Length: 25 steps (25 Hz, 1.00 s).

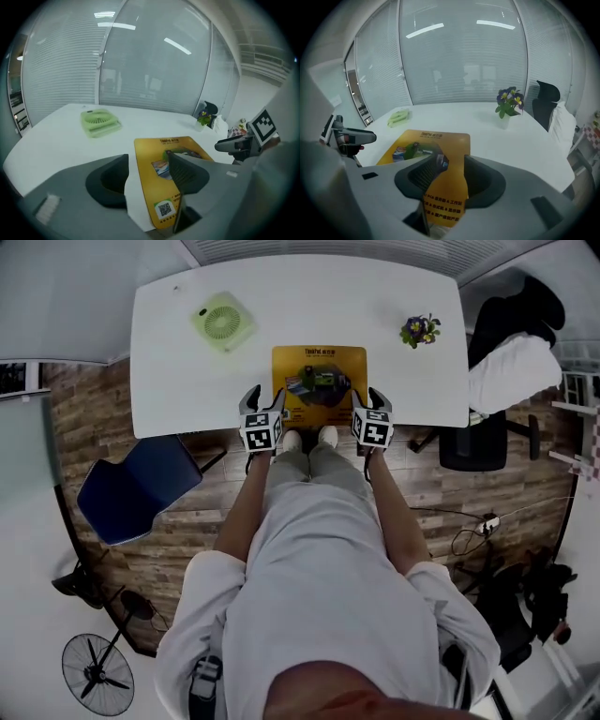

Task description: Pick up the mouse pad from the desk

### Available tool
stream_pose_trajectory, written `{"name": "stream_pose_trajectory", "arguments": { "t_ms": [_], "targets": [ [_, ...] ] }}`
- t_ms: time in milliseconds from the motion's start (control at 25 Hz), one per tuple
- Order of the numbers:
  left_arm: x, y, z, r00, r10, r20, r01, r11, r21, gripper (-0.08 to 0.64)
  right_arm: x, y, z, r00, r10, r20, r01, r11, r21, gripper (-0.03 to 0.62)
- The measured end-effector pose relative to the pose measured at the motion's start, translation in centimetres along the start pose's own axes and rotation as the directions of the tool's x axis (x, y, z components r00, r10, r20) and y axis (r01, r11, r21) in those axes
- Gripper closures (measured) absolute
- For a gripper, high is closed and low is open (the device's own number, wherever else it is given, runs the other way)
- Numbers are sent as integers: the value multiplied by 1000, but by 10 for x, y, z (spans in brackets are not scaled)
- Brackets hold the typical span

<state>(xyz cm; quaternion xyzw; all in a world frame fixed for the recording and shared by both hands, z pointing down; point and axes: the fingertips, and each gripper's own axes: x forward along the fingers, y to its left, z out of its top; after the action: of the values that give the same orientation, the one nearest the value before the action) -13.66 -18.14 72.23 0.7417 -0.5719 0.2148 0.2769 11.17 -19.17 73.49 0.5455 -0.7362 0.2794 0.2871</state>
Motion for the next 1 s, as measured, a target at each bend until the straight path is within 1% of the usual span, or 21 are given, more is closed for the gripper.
{"name": "stream_pose_trajectory", "arguments": {
  "t_ms": [80, 160, 280, 400, 520, 800, 880, 1000],
  "targets": [
    [18, 3, -15, 997, 26, -79, -27, 1000, -9, 271, 16, -5, -7, 999, -20, -43, 20, 1000, -3, 391],
    [31, 8, -26, 988, 56, -142, -58, 998, -12, 264, 28, -11, -14, 996, -41, -80, 41, 999, 1, 390],
    [43, 14, -32, 976, 101, -193, -109, 993, -33, 264, 41, -18, -21, 990, -58, -130, 60, 998, 8, 385],
    [50, 13, -32, 973, 113, -201, -127, 990, -57, 268, 49, -22, -29, 982, -59, -181, 69, 996, 48, 385],
    [54, 14, -35, 967, 126, -219, -143, 988, -61, 268, 53, -25, -31, 978, -45, -201, 64, 994, 92, 384],
    [59, 15, -44, 958, 137, -253, -157, 986, -59, 278, 59, -23, -29, 976, -30, -216, 43, 998, 55, 383],
    [61, 16, -44, 956, 152, -251, -169, 984, -47, 291, 62, -22, -29, 975, -33, -220, 44, 998, 43, 383],
    [62, 17, -45, 956, 172, -239, -183, 983, -26, 294, 62, -21, -29, 975, -45, -219, 54, 998, 36, 383]
  ]
}}
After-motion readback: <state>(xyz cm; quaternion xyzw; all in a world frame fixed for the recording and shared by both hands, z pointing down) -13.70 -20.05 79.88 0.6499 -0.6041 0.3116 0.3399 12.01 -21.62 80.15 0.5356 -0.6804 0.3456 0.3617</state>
